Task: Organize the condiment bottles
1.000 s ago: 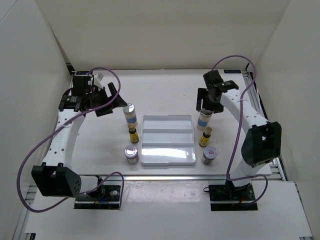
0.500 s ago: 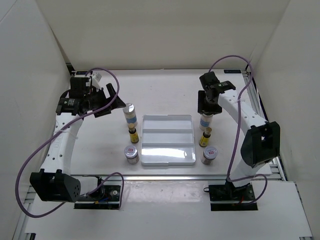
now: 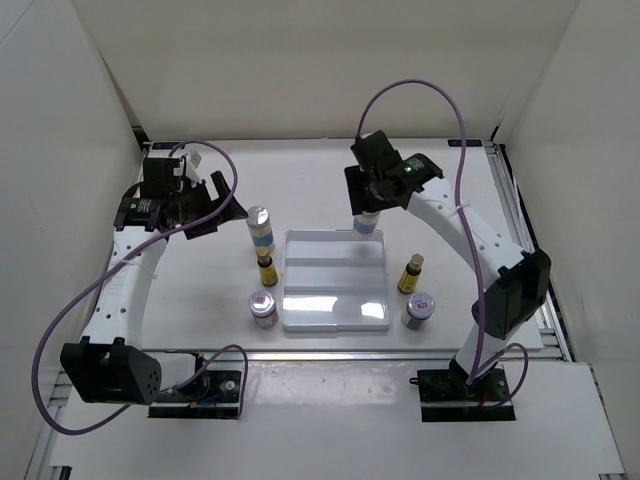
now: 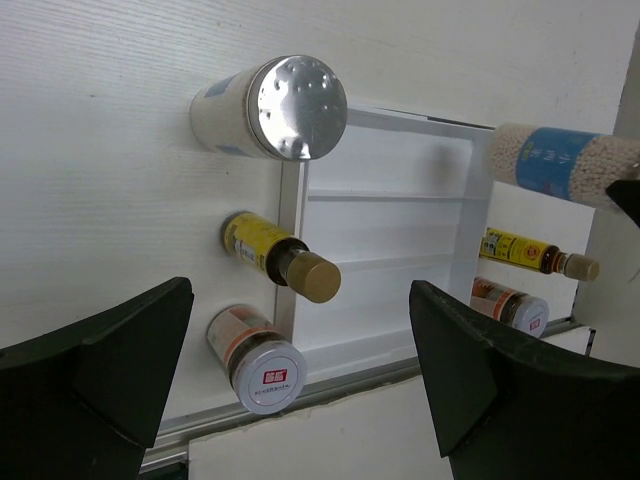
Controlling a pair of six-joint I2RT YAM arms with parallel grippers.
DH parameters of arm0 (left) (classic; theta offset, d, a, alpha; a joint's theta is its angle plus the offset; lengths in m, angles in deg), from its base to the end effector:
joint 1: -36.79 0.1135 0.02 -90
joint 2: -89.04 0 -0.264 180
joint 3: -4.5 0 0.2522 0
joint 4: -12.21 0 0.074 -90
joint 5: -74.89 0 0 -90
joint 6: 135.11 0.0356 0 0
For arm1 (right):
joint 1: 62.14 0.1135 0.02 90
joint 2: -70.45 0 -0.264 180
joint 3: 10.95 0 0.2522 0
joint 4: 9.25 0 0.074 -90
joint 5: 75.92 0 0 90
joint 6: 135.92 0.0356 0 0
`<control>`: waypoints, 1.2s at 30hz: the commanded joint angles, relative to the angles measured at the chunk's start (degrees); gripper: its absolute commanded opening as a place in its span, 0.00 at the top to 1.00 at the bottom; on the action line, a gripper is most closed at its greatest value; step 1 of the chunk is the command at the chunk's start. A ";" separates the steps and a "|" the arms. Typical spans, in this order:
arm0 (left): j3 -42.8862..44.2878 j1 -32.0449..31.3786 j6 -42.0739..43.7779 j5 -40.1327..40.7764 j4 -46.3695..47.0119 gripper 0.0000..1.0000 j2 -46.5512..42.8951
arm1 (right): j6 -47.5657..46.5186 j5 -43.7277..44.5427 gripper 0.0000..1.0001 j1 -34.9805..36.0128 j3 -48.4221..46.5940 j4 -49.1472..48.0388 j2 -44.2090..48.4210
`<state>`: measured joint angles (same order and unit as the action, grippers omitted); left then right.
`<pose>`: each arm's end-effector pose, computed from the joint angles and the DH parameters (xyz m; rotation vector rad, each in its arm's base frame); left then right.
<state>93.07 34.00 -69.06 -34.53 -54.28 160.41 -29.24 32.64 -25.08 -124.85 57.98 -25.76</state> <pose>0.2459 -0.0238 0.3567 -0.2978 2.4436 -0.6198 0.2931 0.2072 0.3706 -0.2791 2.3606 0.0494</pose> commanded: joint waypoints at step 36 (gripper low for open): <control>8.87 -9.42 -3.40 11.68 3.77 0.00 18.87 | 2.56 1.47 0.00 2.84 8.29 -5.92 4.26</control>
<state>99.08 25.69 -72.62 -25.98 -51.64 177.50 -26.85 33.26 -22.30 -116.69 52.45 -27.77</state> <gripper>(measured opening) 0.999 0.998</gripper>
